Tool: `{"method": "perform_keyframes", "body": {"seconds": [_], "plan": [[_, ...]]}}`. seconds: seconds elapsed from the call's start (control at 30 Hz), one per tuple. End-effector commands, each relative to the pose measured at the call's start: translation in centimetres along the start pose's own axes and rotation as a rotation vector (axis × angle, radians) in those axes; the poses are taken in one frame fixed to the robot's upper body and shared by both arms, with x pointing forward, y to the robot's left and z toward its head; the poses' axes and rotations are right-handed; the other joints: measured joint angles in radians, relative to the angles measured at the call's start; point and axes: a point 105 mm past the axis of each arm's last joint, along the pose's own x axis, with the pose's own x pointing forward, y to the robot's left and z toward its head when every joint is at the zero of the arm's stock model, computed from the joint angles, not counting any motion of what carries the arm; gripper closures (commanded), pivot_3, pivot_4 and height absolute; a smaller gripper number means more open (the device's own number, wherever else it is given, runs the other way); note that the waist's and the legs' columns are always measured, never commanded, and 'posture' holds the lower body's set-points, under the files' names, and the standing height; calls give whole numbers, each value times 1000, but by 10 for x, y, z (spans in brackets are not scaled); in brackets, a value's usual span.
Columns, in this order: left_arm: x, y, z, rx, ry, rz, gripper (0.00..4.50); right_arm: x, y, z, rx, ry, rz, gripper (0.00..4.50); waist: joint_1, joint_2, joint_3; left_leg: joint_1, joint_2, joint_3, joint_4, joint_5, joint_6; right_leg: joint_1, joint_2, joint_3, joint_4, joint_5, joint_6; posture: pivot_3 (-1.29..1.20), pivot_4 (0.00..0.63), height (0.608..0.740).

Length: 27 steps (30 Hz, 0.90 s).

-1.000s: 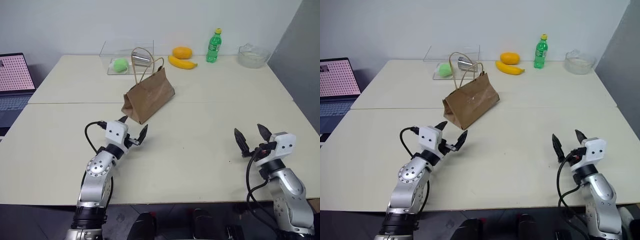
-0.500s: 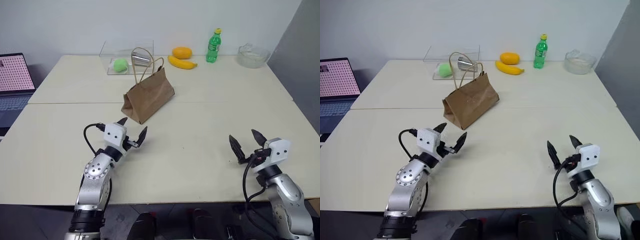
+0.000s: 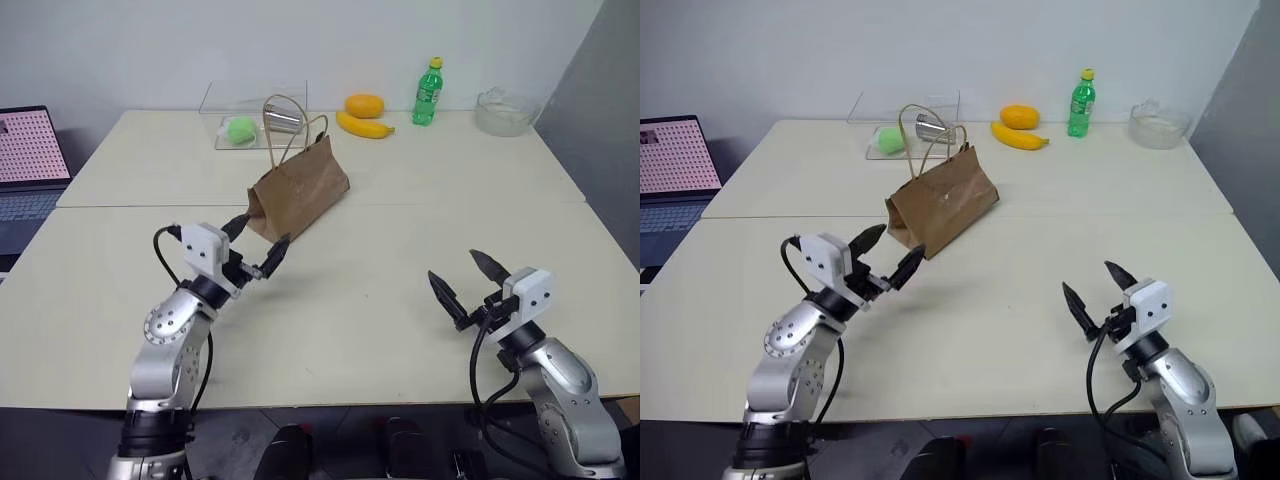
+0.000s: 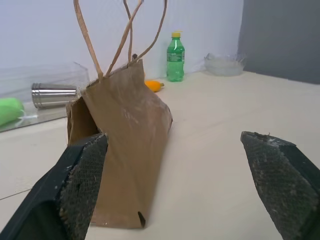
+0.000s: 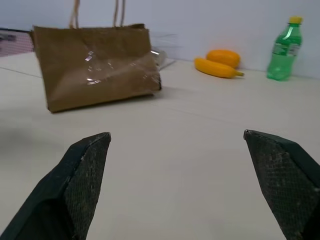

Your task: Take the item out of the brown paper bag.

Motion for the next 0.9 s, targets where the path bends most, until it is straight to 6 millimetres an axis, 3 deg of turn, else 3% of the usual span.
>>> {"method": "perform_keyframes", "body": {"seconds": [0.03, 0.17, 0.3, 0.5, 0.9], "plan": [[9, 13, 25, 9, -20, -18, 25, 10, 14, 30, 16, -73, 100, 0, 0, 0, 0, 0, 0, 0, 0, 0, 0, 0, 0, 0, 0, 0, 0, 0, 150, 740], [19, 37, 38, 15, -10, 10, 25, 17, 27, 44, 22, -79, 199, 0, 0, 0, 0, 0, 0, 0, 0, 0, 0, 0, 0, 0, 0, 0, 0, 0, 150, 740], [31, 46, 40, 30, 42, -38, 25, 22, 30, 53, 11, -88, 230, 0, 0, -1, 1, 0, 0, -1, 0, 0, 0, 0, 0, -1, 0, 0, 0, 0, 150, 740], [57, 51, 41, 5, 143, -151, 25, 29, 39, 64, -8, -101, 290, 0, 1, -3, 2, -1, -1, -1, 0, 0, 0, -1, 0, -1, 0, 0, 0, 0, 150, 740], [105, 63, 39, 46, 200, -163, 25, 29, 61, 79, 2, -103, 434, 0, -2, -6, 3, -3, -1, -1, 0, 0, 0, -2, 0, -2, 0, 0, 0, 0, 150, 740]]}}
